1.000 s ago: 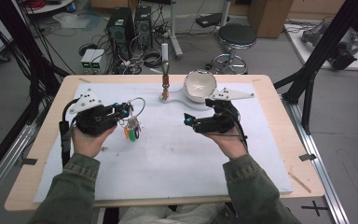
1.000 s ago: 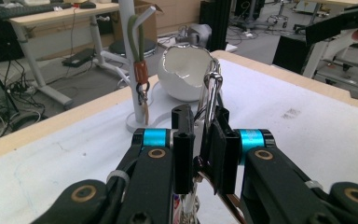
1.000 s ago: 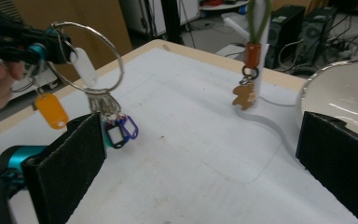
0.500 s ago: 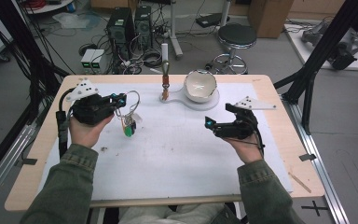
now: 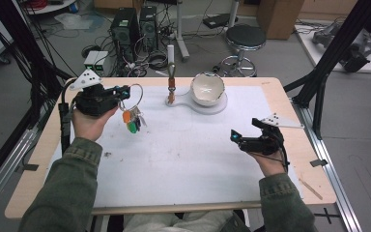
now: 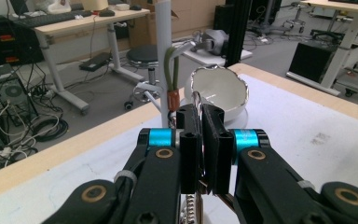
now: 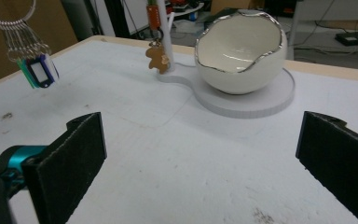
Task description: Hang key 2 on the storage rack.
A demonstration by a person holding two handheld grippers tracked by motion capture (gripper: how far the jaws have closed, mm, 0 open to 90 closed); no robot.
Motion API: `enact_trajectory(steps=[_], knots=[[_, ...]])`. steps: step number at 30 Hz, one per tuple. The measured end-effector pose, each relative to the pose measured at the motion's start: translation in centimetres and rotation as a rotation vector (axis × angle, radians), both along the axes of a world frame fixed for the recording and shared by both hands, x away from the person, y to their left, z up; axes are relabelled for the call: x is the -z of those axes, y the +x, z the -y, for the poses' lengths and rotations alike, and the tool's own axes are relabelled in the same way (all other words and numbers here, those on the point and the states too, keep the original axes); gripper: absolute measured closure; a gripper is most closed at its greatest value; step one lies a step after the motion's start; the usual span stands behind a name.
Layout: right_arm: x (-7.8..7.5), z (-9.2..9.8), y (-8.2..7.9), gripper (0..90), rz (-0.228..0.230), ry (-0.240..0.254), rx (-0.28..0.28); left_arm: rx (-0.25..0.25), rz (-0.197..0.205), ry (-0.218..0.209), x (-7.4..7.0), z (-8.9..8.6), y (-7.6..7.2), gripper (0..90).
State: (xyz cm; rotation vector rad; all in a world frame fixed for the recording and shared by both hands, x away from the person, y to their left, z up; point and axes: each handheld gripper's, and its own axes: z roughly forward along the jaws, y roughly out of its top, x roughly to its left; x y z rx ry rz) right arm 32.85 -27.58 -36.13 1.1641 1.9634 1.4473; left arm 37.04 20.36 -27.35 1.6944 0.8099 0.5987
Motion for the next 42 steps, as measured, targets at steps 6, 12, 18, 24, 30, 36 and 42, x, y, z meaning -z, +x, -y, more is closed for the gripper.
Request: enact_trajectory(steps=[6, 12, 18, 24, 30, 36, 42], knots=[[0.7, 1.1, -0.4, 0.6, 0.006, 0.01, 0.03, -0.025, 0.0, 0.001, -0.7, -0.3, 0.8, 85.2], [1.2, 1.8, -0.6, 0.6, 0.01, 0.014, 0.043, -0.045, -0.004, 0.006, -1.5, -0.5, 1.7, 85.4], [1.7, 2.1, -0.7, 0.6, 0.01, -0.002, 0.059, -0.047, -0.006, 0.017, -2.3, -0.3, 2.6, 85.7], [2.0, 2.3, -1.0, 0.6, 0.022, -0.029, 0.076, -0.06, -0.007, 0.023, -2.8, 0.0, 3.5, 85.8], [2.6, 2.5, -1.5, 0.6, 0.04, -0.025, 0.099, -0.074, -0.01, 0.028, -3.1, 0.1, 5.1, 86.3], [3.4, 2.7, -1.7, 0.6, 0.045, -0.048, 0.104, -0.094, -0.021, 0.026, -3.1, -0.1, 6.6, 86.4], [3.9, 3.1, -2.4, 0.6, 0.065, -0.042, 0.118, -0.119, -0.025, 0.027, -2.7, -0.1, 7.9, 86.5]])
